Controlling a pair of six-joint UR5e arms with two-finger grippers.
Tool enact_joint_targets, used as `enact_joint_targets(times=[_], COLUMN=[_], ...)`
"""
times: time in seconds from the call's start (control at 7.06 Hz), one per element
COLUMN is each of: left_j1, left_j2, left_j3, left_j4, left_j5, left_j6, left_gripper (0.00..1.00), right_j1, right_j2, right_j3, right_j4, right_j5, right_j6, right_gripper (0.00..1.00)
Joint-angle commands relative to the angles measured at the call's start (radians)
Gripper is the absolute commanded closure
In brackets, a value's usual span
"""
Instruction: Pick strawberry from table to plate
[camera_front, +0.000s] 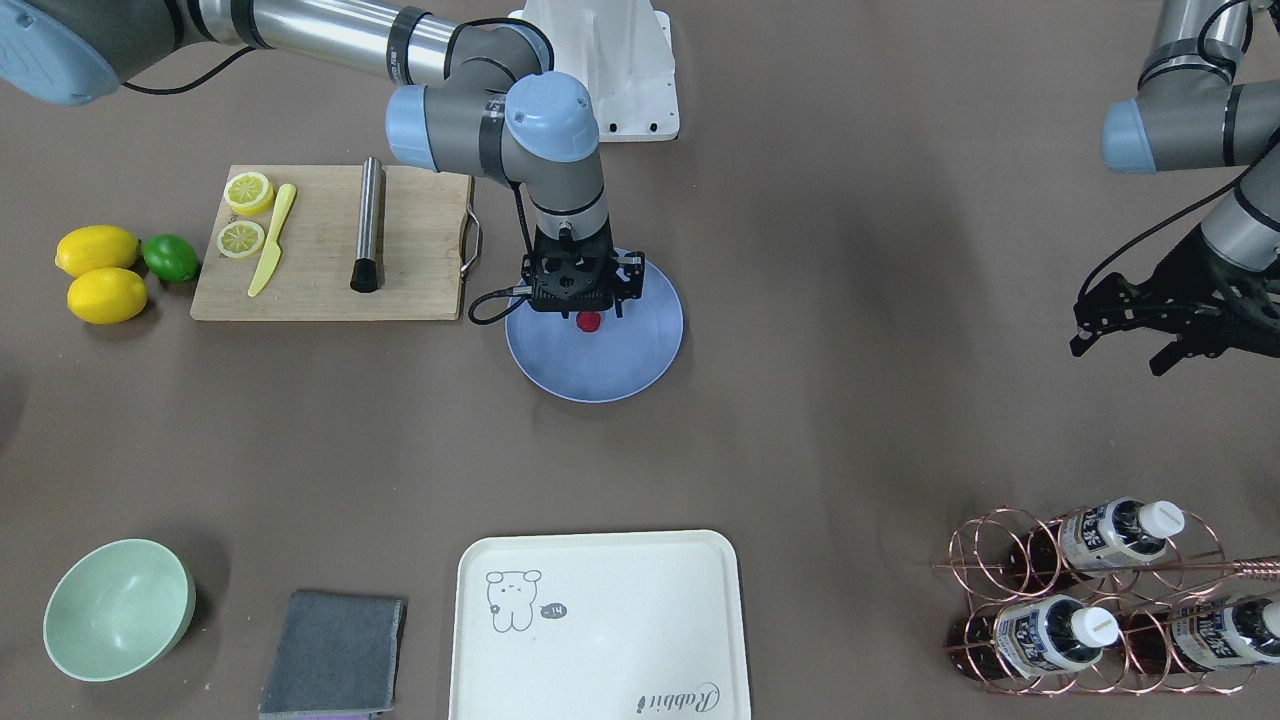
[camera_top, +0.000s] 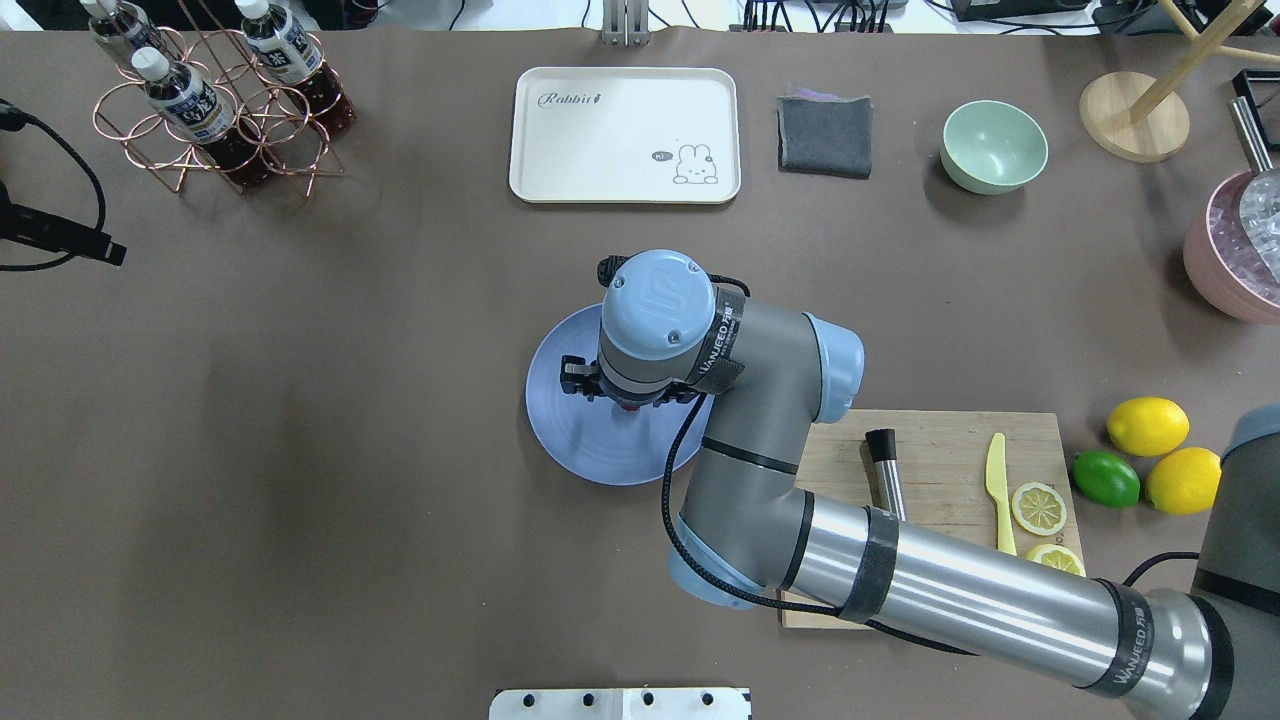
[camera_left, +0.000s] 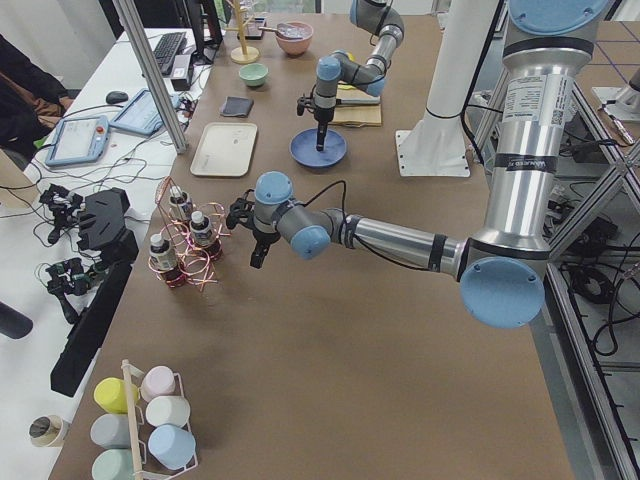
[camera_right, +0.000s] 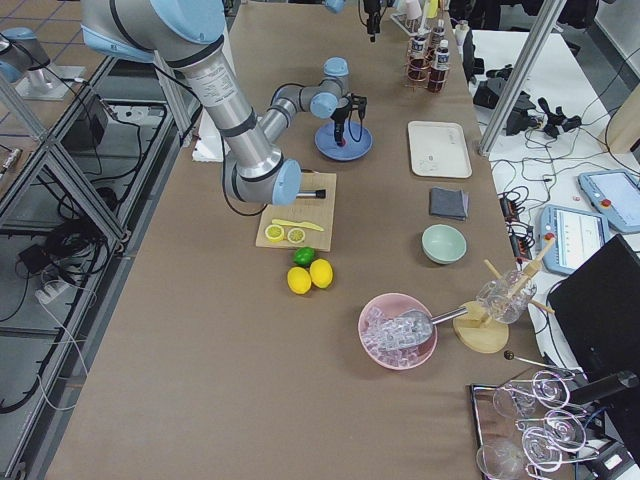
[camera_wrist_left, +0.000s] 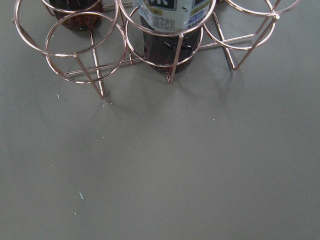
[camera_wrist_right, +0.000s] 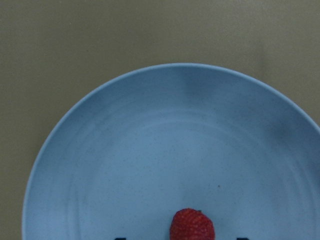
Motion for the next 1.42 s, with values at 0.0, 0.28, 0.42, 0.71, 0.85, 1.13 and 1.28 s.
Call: enact_joint_targets(times=[0.0,0.28,0.42,0.71,0.85,1.13,1.28], left_j1=[-0.028,-0.111,-0.205,-0.415,-0.467,-0.486,-0.485], left_j2=[0.021,0.048,0.058,0.061,0.062,0.108,0.116], left_j3=[-0.005,-0.010,-0.011,-0.013,-0.013,-0.019,-0.022], left_j4=[0.003,0.079,0.184,0.420,0.475,0.477,0.477], left_j5=[-0.032,-0.033,-0.032,-0.020,0.011,0.005,0.002], left_j6=[0.002,0.206,0.376,0.695,0.719,0.727,0.723], left_gripper=[0.02,0.02,0.02,0.02,0.02,0.02,0.02], right_j1=[0.042,0.180,0.263,0.492,0.609,0.854,0.931], right_j2=[-0.003,-0.125,-0.256,-0.471,-0.563,-0.682,-0.713], right_j3=[0.131,0.314,0.389,0.427,0.417,0.356,0.329], right_j4=[-0.167,-0.363,-0.371,-0.365,-0.363,-0.359,-0.360], right_j5=[0.044,0.163,0.190,0.302,0.310,0.426,0.427], right_j6=[-0.005,-0.170,-0.317,-0.698,-0.896,-1.184,-1.249], right_gripper=[0.00,0.00,0.00,0.00,0.00,0.00,0.00])
